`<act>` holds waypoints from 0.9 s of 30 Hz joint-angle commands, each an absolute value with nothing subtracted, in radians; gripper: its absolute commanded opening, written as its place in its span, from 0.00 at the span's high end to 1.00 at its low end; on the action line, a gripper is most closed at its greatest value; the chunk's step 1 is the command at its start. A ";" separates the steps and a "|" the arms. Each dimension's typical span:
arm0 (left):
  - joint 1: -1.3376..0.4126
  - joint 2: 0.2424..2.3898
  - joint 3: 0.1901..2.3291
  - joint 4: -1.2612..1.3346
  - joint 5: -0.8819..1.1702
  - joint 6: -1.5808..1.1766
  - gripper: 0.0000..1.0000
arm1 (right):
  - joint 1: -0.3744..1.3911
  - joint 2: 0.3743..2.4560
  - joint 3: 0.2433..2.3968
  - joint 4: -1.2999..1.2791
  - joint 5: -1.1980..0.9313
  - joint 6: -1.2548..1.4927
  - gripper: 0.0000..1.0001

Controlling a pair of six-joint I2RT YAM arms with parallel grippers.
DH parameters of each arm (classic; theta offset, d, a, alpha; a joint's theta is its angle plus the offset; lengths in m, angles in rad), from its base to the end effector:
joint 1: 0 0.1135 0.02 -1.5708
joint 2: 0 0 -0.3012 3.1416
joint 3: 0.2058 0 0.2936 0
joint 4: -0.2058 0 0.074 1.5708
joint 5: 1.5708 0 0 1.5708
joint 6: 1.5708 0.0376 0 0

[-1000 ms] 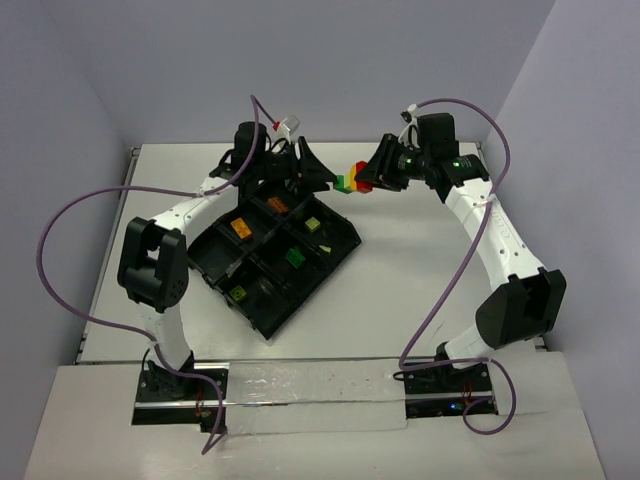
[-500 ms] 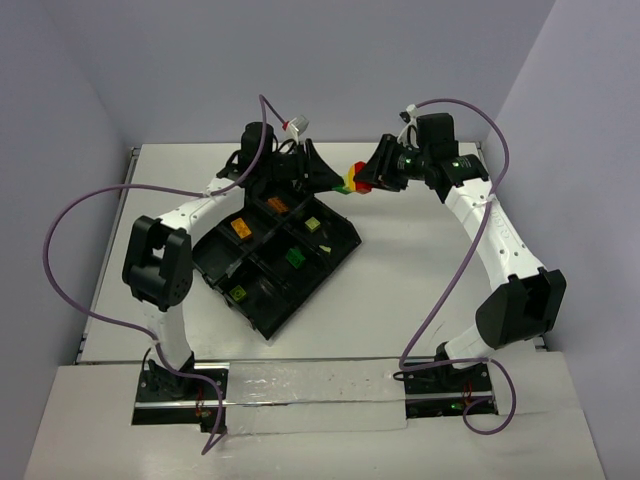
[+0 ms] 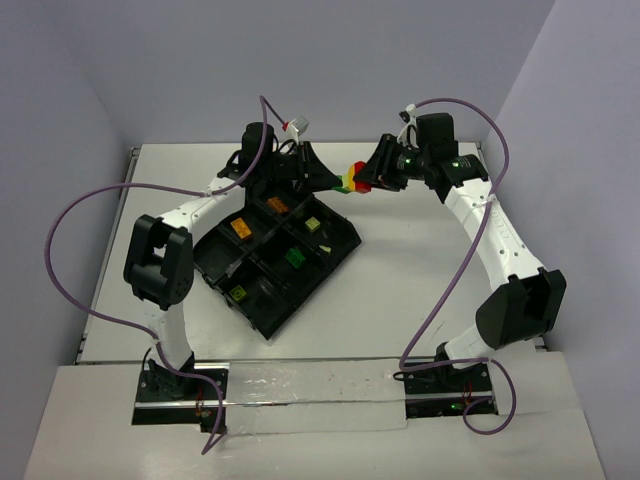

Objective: Sort the legos into containers by color

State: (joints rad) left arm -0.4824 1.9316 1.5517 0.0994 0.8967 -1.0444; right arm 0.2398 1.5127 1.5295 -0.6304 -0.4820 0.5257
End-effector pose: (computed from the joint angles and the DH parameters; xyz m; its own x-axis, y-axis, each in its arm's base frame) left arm 0.4374 -0.2622 0.3175 -0.9486 -0.1124 -0.2958 0.2676 0.2139 -0.9395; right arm 0.3617 0.1064 0.4172 -0.7742 0.2685 -0.5732 -0.2198 0.7353 0.6412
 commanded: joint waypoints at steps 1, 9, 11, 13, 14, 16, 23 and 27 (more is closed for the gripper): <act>-0.494 1.925 1.597 0.160 0.943 -1.058 1.00 | 0.256 1.483 1.552 -0.585 -0.491 0.526 1.00; -0.492 1.908 1.526 0.190 0.942 -1.074 1.00 | 0.244 1.455 1.576 -0.599 -0.458 0.515 1.00; -0.492 1.905 1.515 0.193 0.936 -1.075 1.00 | 0.239 1.448 1.589 -0.614 -0.442 0.506 1.00; -0.492 1.905 1.503 0.211 0.927 -1.089 1.00 | 0.235 1.440 1.599 -0.626 -0.424 0.497 1.00; -0.492 1.906 1.501 0.217 0.927 -1.095 1.00 | 0.232 1.437 1.601 -0.631 -0.419 0.493 1.00; -0.492 1.908 1.500 0.219 0.925 -1.097 1.00 | 0.227 1.431 1.600 -0.638 -0.410 0.489 1.00; -0.480 1.896 1.493 0.229 0.928 -1.101 1.00 | 0.192 1.408 1.560 -0.632 -0.410 0.495 1.00; -0.471 1.886 1.484 0.235 0.927 -1.103 1.00 | 0.181 1.401 1.544 -0.623 -0.417 0.498 1.00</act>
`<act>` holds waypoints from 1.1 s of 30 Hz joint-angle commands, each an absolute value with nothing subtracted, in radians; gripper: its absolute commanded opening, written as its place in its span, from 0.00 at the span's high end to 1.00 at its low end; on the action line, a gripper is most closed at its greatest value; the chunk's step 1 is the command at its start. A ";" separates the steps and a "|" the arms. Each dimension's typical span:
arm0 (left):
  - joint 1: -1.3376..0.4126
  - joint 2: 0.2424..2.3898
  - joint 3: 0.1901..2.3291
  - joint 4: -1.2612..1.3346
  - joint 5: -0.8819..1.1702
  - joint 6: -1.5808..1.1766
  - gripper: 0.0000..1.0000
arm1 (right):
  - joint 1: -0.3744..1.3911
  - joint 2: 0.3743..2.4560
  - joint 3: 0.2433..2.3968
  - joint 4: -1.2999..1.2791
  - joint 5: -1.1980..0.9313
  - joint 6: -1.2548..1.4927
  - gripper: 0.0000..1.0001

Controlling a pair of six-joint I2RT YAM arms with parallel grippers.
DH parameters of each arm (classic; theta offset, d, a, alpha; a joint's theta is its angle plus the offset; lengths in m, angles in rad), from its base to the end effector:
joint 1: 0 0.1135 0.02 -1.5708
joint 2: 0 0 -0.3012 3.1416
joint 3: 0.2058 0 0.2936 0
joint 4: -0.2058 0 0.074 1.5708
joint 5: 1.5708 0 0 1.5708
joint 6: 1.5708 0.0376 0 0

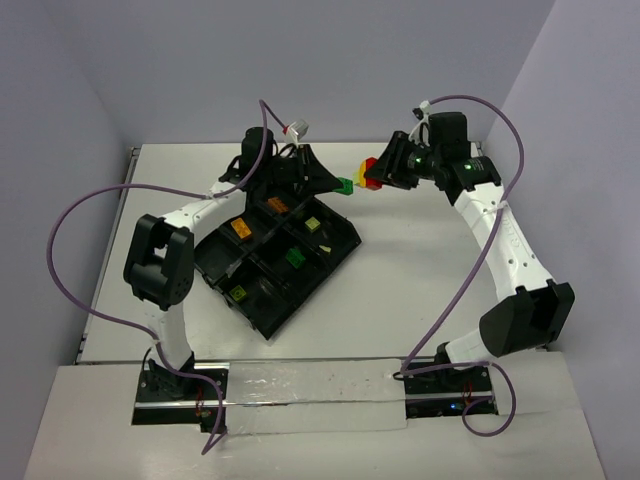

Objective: Sort the legos into containers by color

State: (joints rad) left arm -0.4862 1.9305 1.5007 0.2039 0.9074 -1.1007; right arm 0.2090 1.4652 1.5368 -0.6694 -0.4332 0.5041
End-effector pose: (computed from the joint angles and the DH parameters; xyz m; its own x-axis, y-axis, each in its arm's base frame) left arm 0.4344 -0.2631 0.3084 -0.9515 -0.1181 -0.2841 0.2613 0.1774 -0.9488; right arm 0.3489 0.0901 0.4326 -0.7370 0.2919 -0.6096 -0.1961 0.7708 0.6061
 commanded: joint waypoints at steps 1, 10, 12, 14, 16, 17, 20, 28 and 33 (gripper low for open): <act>-0.470 1.884 1.482 0.234 0.926 -1.102 1.00 | 0.181 1.401 1.541 -0.620 -0.420 0.499 1.00; -0.462 1.832 1.465 0.101 0.910 -0.996 1.00 | 0.176 1.396 1.543 -0.627 -0.392 0.498 1.00; -0.457 1.774 1.452 -0.081 0.859 -0.917 1.00 | 0.172 1.394 1.545 -0.634 -0.381 0.495 1.00; -0.454 1.726 1.435 -0.207 0.799 -0.834 1.00 | 0.170 1.393 1.545 -0.635 -0.371 0.495 1.00; -0.454 1.660 1.407 -0.367 0.682 -0.716 1.00 | 0.164 1.397 1.551 -0.640 -0.356 0.492 1.00; -0.454 1.643 1.406 -0.370 0.679 -0.714 1.00 | 0.164 1.398 1.552 -0.643 -0.356 0.492 1.00; -0.458 1.590 1.403 -0.594 0.418 -0.634 1.00 | 0.163 1.413 1.560 -0.643 -0.355 0.491 1.00; -0.467 1.561 1.284 -0.687 0.272 -0.588 1.00 | 0.162 1.431 1.562 -0.641 -0.362 0.487 1.00; -0.473 1.584 1.228 -0.639 0.267 -0.615 1.00 | 0.163 1.436 1.553 -0.642 -0.375 0.487 1.00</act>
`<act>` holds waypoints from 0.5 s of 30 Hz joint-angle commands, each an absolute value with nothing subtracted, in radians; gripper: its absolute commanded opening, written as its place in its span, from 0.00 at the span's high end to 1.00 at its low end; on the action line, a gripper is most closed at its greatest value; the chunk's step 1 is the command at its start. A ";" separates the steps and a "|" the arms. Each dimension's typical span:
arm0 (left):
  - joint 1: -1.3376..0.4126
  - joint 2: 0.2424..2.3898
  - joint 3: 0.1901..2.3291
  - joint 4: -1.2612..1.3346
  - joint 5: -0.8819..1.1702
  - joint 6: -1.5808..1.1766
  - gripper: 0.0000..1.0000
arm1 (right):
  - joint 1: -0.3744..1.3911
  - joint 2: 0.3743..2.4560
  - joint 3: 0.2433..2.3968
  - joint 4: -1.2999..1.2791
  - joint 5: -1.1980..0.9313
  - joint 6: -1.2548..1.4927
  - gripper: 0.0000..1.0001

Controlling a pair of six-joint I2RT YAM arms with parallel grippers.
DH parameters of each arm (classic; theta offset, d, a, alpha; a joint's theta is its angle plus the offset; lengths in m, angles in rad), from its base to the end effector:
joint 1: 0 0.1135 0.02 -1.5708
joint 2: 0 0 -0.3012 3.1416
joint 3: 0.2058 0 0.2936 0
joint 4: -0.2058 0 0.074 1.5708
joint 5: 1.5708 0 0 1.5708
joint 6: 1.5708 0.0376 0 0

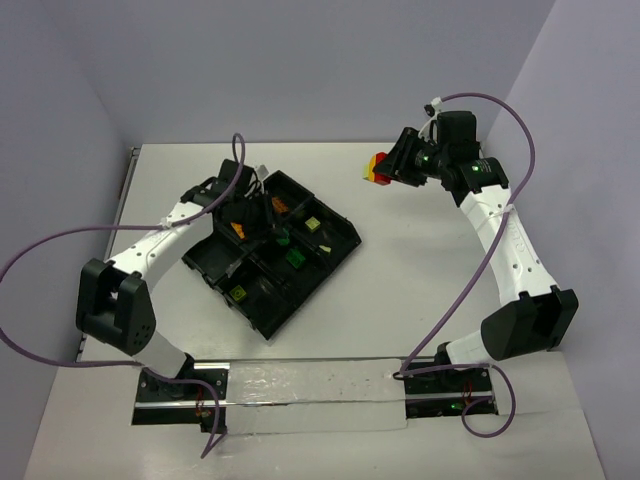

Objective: Sort the legos into containers by color

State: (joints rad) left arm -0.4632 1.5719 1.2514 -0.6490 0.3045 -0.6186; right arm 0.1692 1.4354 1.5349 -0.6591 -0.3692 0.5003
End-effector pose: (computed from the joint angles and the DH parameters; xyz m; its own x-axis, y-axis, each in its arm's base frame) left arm 0.3297 -0.1773 0.2905 -0.9362 -0.1508 -0.3175 0.0431 0.8472 -0.5295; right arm 0.3445 0.0726 0.4423 -0.6791 0.3379 -0.6517 -0.1513 0.8043 0.5746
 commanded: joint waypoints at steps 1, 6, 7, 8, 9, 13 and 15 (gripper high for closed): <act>-0.473 1.588 1.227 -0.629 0.258 -0.620 1.00 | 0.163 1.435 1.550 -0.640 -0.377 0.488 1.00; -0.480 1.617 1.240 -0.611 0.247 -0.639 0.87 | 0.164 1.434 1.542 -0.634 -0.385 0.488 1.00; -0.482 1.623 1.243 -0.617 0.249 -0.640 0.76 | 0.163 1.433 1.542 -0.634 -0.384 0.488 1.00; -0.485 1.626 1.243 -0.621 0.250 -0.639 0.63 | 0.163 1.433 1.542 -0.635 -0.384 0.488 1.00; -0.489 1.626 1.240 -0.624 0.249 -0.637 0.53 | 0.163 1.433 1.542 -0.634 -0.385 0.488 1.00; -0.492 1.614 1.244 -0.638 0.241 -0.632 0.25 | 0.163 1.434 1.532 -0.630 -0.392 0.488 1.00; -0.492 1.606 1.260 -0.654 0.241 -0.626 0.17 | 0.164 1.433 1.525 -0.625 -0.399 0.489 1.00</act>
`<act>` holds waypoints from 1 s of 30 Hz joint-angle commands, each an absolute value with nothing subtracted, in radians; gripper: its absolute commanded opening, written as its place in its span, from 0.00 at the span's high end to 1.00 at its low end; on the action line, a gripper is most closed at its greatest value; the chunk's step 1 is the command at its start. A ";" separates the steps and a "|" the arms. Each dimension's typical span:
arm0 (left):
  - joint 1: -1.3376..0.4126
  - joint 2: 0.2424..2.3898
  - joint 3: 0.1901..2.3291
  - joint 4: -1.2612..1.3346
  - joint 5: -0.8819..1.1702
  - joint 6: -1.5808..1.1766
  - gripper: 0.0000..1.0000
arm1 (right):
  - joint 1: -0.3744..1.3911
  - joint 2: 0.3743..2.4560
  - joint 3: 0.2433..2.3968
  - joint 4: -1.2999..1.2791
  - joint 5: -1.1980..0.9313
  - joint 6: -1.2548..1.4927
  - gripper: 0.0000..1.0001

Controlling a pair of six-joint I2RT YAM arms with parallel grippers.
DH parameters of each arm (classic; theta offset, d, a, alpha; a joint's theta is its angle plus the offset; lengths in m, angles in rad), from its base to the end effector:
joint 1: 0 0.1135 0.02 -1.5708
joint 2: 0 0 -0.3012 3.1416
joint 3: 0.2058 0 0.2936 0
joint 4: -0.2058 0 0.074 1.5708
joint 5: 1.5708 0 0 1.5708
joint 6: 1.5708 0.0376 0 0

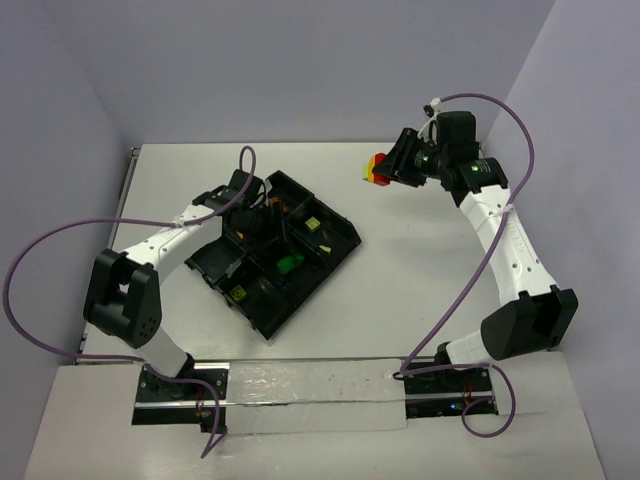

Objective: Sort the legos into containers by color

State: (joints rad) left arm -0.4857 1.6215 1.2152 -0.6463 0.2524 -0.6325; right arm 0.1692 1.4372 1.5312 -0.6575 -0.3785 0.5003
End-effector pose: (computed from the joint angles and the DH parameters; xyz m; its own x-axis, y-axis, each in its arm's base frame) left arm 0.3296 -0.1846 0.2599 -0.9515 -0.1450 -0.2712 -0.0013 0.8838 -0.4678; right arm 0.3451 0.0730 0.4405 -0.6848 0.3352 -0.6471 -0.1549 0.8007 0.5787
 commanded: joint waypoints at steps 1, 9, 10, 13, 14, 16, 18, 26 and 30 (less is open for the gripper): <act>-0.492 1.605 1.268 -0.661 0.242 -0.623 0.16 | 0.164 1.433 1.523 -0.624 -0.402 0.489 1.00; -0.489 1.553 1.464 -0.689 0.317 -0.540 0.20 | 0.164 1.427 1.492 -0.604 -0.495 0.467 1.00; -0.489 1.540 1.481 -0.652 0.361 -0.522 0.21 | 0.164 1.426 1.485 -0.594 -0.534 0.464 1.00; -0.492 1.519 1.492 -0.527 0.484 -0.449 0.22 | 0.164 1.428 1.477 -0.578 -0.653 0.462 1.00; -0.496 1.513 1.496 -0.477 0.535 -0.414 0.22 | 0.164 1.431 1.479 -0.574 -0.693 0.462 1.00; -0.505 1.528 1.508 -0.460 0.540 -0.360 0.21 | 0.164 1.436 1.485 -0.577 -0.738 0.465 1.00; -0.522 1.544 1.530 -0.462 0.533 -0.256 0.19 | 0.164 1.439 1.495 -0.603 -0.785 0.468 1.00; -0.567 1.425 1.366 -0.248 0.525 -0.086 0.16 | 0.164 1.457 1.513 -0.743 -0.839 0.473 1.00; -0.595 1.382 1.313 -0.160 0.480 -0.031 0.13 | 0.166 1.455 1.517 -0.759 -0.838 0.500 1.00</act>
